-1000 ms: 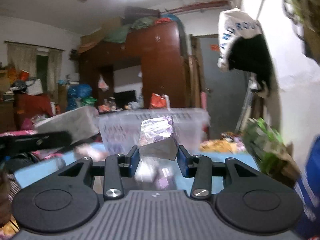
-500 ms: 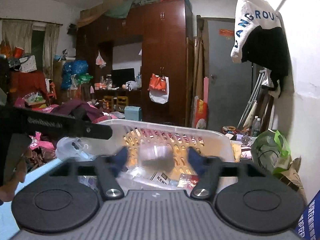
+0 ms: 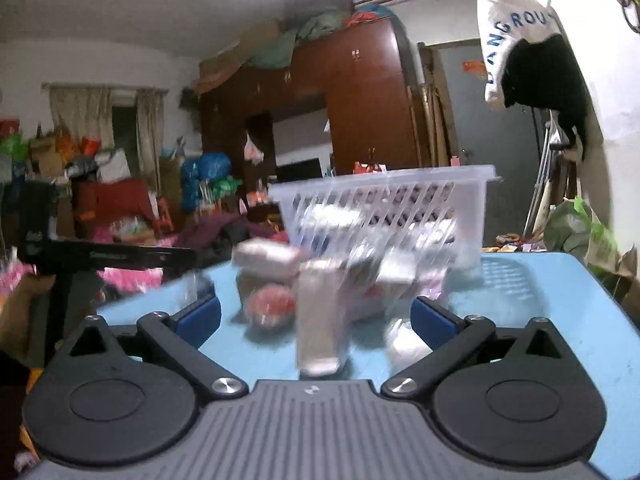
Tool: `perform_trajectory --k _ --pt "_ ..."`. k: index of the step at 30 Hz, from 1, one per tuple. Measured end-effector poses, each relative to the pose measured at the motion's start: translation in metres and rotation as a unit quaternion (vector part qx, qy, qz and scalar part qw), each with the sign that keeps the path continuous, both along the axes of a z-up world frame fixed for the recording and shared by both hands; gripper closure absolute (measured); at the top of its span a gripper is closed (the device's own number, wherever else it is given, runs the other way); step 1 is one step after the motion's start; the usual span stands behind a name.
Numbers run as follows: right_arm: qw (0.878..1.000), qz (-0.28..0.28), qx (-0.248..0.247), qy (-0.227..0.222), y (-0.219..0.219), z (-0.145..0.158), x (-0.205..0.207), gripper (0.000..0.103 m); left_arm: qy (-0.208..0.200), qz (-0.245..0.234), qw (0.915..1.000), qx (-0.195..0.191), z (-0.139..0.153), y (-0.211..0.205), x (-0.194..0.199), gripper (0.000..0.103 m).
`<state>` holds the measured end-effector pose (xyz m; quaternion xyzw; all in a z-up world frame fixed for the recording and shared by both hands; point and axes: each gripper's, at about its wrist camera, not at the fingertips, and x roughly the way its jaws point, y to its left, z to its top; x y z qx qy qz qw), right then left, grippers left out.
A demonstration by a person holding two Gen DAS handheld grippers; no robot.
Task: Organize objects
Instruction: 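Grasp a silver foil pouch with the right tool while the left tool grasps a silver packet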
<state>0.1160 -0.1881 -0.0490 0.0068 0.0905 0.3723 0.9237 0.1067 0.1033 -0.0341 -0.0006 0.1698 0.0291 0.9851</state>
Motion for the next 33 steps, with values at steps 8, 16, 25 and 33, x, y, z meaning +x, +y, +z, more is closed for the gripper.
perform_trajectory --k 8,16,25,33 --pt "0.999 -0.010 -0.053 -0.007 0.036 -0.022 0.001 0.004 0.038 0.003 0.9993 0.001 -0.010 0.009 0.012 0.005" --pt "0.998 -0.008 -0.058 0.010 0.038 -0.026 0.003 0.034 0.058 0.003 0.9983 -0.002 -0.017 0.011 0.013 0.028" --pt "0.999 -0.019 -0.046 0.014 0.029 -0.030 0.002 0.059 -0.017 0.006 0.9990 -0.042 -0.025 0.002 -0.022 0.028" --pt "0.998 -0.026 -0.051 0.010 0.027 -0.028 -0.001 0.066 -0.051 0.006 0.9982 -0.031 -0.028 -0.020 -0.049 0.028"
